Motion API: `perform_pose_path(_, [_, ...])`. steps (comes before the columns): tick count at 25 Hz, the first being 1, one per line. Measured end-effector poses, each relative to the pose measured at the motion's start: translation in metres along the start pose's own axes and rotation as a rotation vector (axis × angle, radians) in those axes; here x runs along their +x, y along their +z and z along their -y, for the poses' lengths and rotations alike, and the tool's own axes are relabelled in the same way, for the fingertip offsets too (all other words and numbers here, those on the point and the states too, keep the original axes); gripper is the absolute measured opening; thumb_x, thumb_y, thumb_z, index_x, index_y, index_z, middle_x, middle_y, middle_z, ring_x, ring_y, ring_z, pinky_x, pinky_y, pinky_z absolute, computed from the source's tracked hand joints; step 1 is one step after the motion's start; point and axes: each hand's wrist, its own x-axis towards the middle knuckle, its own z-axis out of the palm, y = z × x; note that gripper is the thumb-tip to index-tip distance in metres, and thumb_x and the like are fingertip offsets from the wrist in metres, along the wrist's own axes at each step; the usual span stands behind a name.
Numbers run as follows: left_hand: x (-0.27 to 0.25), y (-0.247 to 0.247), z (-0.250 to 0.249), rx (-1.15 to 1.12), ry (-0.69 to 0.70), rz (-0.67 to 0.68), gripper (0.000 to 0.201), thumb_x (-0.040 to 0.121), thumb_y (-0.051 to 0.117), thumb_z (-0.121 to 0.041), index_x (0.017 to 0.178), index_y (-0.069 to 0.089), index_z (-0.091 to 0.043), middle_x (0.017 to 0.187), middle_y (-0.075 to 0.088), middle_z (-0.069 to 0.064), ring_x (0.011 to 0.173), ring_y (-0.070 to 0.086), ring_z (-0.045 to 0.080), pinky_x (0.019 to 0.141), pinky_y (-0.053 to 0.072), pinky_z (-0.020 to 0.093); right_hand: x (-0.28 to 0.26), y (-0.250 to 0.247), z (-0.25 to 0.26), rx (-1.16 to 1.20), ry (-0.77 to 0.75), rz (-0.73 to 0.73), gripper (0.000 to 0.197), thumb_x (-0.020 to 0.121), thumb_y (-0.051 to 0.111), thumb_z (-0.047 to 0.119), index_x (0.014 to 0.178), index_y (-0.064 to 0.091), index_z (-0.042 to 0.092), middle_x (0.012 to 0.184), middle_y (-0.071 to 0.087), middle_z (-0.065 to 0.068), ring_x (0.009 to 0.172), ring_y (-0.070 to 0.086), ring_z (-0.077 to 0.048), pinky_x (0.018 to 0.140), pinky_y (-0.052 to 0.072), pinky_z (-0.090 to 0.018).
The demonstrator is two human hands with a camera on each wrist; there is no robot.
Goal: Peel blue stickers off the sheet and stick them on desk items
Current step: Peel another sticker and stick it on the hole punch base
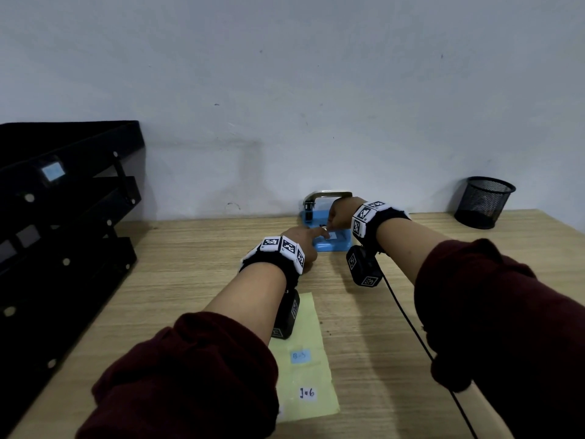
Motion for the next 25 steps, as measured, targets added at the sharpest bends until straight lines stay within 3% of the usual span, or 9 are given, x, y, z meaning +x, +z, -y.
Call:
perform_pose_path(6, [0.000, -0.001, -0.002, 0.021, -0.001, 0.019, 0.059, 0.085, 0.049, -0.004, 0.138, 0.046, -0.030, 0.139, 0.051, 0.011, 0.125, 0.052, 0.028, 0.097, 0.045, 0.033, -0.001, 0.002, 0.002, -0.049, -0.047, 0.041, 0.039, 0.081, 0.060, 0.044, 0.098, 0.072, 0.011, 0.101, 0.073, -0.007, 0.090, 0.068, -0.025, 0.079, 0.056, -0.032])
perform_pose_path(11, [-0.004, -0.001, -0.006, 0.030, -0.025, -0.012, 0.056, 0.087, 0.047, -0.004, 0.138, 0.049, -0.027, 0.138, 0.053, 0.010, 0.123, 0.053, 0.027, 0.097, 0.045, 0.031, -0.002, 0.005, -0.003, -0.030, -0.083, -0.006, 0.033, 0.075, 0.066, 0.041, 0.091, 0.075, 0.014, 0.095, 0.075, -0.004, 0.087, 0.069, -0.022, 0.081, 0.059, -0.036])
perform_pose_path(14, [-0.005, -0.003, -0.010, 0.031, -0.028, -0.016, 0.055, 0.086, 0.047, -0.005, 0.138, 0.049, -0.026, 0.139, 0.052, 0.011, 0.124, 0.053, 0.028, 0.098, 0.045, 0.030, -0.005, 0.008, -0.007, 0.058, -0.051, -0.098, 0.034, 0.072, 0.074, 0.034, 0.090, 0.072, 0.005, 0.092, 0.070, -0.010, 0.086, 0.067, -0.027, 0.070, 0.054, -0.030])
perform_pose_path(17, [-0.008, -0.004, -0.013, 0.038, -0.041, 0.015, 0.057, 0.085, 0.048, -0.006, 0.139, 0.048, -0.026, 0.141, 0.050, 0.011, 0.126, 0.052, 0.028, 0.099, 0.045, 0.032, -0.009, 0.012, -0.011, 0.161, 0.001, -0.204, 0.026, 0.084, 0.060, 0.017, 0.099, 0.066, -0.003, 0.104, 0.069, -0.021, 0.096, 0.066, -0.034, 0.068, 0.044, -0.028])
perform_pose_path(19, [-0.007, -0.004, -0.014, 0.032, -0.045, 0.017, 0.057, 0.084, 0.049, -0.007, 0.138, 0.048, -0.026, 0.140, 0.051, 0.012, 0.124, 0.053, 0.028, 0.096, 0.045, 0.032, -0.012, 0.015, -0.017, 0.244, 0.058, -0.198, 0.024, 0.085, 0.061, 0.020, 0.092, 0.067, -0.001, 0.102, 0.069, -0.020, 0.094, 0.065, -0.033, 0.066, 0.045, -0.027])
perform_pose_path(20, [-0.007, -0.006, -0.016, 0.040, -0.045, 0.028, 0.056, 0.085, 0.049, -0.008, 0.139, 0.047, -0.025, 0.139, 0.051, 0.012, 0.123, 0.054, 0.029, 0.094, 0.045, 0.031, -0.014, 0.017, -0.020, 0.298, 0.089, -0.161, 0.027, 0.081, 0.067, 0.030, 0.081, 0.066, 0.003, 0.096, 0.069, -0.017, 0.088, 0.065, -0.031, 0.063, 0.045, -0.027])
perform_pose_path(22, [-0.007, -0.010, -0.020, 0.062, -0.052, 0.058, 0.050, 0.091, 0.047, -0.010, 0.141, 0.045, -0.019, 0.140, 0.049, 0.015, 0.125, 0.052, 0.030, 0.088, 0.041, 0.030, -0.017, 0.021, -0.025, 0.385, 0.160, -0.055, 0.053, 0.060, 0.075, 0.060, 0.069, 0.058, 0.010, 0.083, 0.066, -0.011, 0.077, 0.063, -0.027, 0.061, 0.048, -0.028])
perform_pose_path(23, [-0.005, -0.011, -0.021, 0.066, -0.066, 0.066, 0.047, 0.094, 0.046, -0.012, 0.141, 0.044, -0.016, 0.141, 0.049, 0.016, 0.127, 0.051, 0.030, 0.084, 0.037, 0.028, -0.020, 0.023, -0.026, 0.404, 0.198, -0.016, 0.069, 0.045, 0.074, 0.071, 0.072, 0.061, 0.009, 0.080, 0.067, -0.010, 0.075, 0.063, -0.026, 0.065, 0.049, -0.029])
perform_pose_path(25, [-0.008, -0.013, -0.024, 0.073, -0.074, 0.065, 0.046, 0.094, 0.047, -0.013, 0.139, 0.045, -0.015, 0.140, 0.049, 0.016, 0.126, 0.051, 0.030, 0.081, 0.032, 0.025, -0.015, 0.031, -0.030, 0.469, 0.268, 0.032, 0.096, 0.020, 0.068, 0.078, 0.084, 0.067, 0.007, 0.084, 0.072, -0.008, 0.079, 0.068, -0.025, 0.075, 0.054, -0.032])
